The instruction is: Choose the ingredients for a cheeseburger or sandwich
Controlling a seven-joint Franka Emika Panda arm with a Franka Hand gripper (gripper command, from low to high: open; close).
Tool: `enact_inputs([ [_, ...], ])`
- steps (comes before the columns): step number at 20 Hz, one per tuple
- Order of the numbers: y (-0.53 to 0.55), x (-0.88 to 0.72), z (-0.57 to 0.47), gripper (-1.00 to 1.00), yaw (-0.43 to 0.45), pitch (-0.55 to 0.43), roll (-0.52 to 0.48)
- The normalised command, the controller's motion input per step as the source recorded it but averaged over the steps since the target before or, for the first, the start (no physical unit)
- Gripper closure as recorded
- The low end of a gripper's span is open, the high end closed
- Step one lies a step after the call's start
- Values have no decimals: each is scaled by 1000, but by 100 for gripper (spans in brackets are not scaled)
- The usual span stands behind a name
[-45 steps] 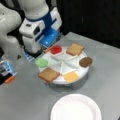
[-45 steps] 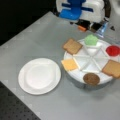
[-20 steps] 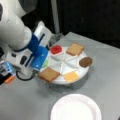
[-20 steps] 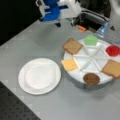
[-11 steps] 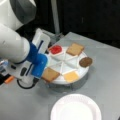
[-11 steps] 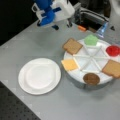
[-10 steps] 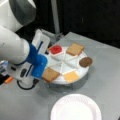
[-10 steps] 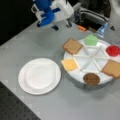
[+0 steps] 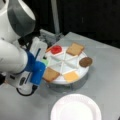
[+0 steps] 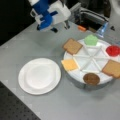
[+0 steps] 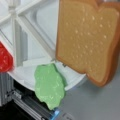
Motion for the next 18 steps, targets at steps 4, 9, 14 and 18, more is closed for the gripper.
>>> enact_inputs([
  [4,-199,210,-110,-100,26,195,440],
  [9,-224,241,-90,-100,57,169,463],
  [14,-309,321,-144,-100,133,99,420],
  [18,-282,349,-229,-100,152,59,368],
])
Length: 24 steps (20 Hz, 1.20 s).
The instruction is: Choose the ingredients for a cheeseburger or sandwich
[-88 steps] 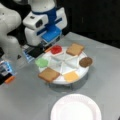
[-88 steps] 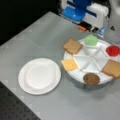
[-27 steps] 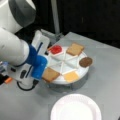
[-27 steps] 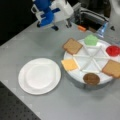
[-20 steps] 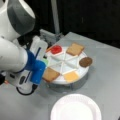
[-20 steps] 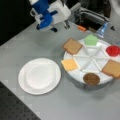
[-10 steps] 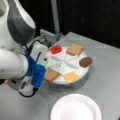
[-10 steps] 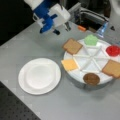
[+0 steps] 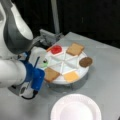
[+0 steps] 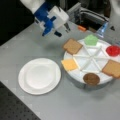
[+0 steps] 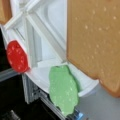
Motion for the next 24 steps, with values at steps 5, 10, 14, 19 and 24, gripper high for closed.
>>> enact_inputs([
  [5,-219,360,-227,-100,148,68,364],
  [10,-110,357,-230,-100,119,34,389],
  [14,-115,298,-209,-100,125,38,390],
  [19,-140,262,-134,-100,99,12,380],
  [24,-161,266,-144,-100,114,0,405],
])
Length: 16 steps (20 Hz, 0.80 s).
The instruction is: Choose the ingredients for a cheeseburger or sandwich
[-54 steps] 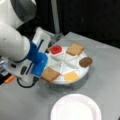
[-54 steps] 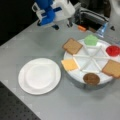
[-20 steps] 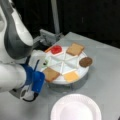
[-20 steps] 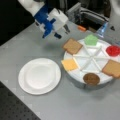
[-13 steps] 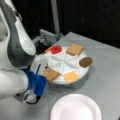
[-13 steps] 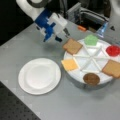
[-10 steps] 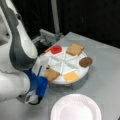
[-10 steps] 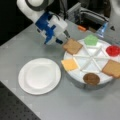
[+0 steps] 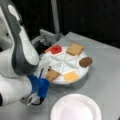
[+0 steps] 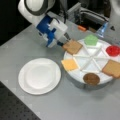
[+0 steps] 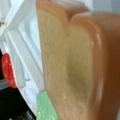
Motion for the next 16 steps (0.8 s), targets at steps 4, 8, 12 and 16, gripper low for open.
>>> enact_inputs([
  [4,-176,267,-195,-100,116,-33,485],
  [8,-188,262,-200,-100,114,-44,440],
  [12,-178,254,-143,-100,122,-26,390],
  [16,-120,266,-116,-100,121,-33,361],
])
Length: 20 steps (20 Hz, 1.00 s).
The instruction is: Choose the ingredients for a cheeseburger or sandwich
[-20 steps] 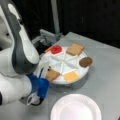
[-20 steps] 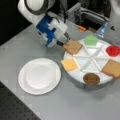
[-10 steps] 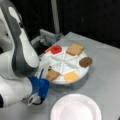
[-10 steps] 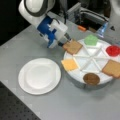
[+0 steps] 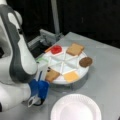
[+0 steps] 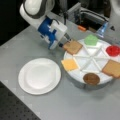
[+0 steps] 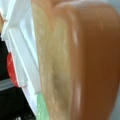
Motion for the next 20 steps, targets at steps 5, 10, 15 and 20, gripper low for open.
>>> enact_inputs([
  [5,-71,251,-93,-100,97,-39,345],
  [10,-44,216,-85,-100,60,-50,334],
  [15,-65,199,-91,-100,40,-52,317],
  [20,-73,189,-102,-100,14,-59,300],
])
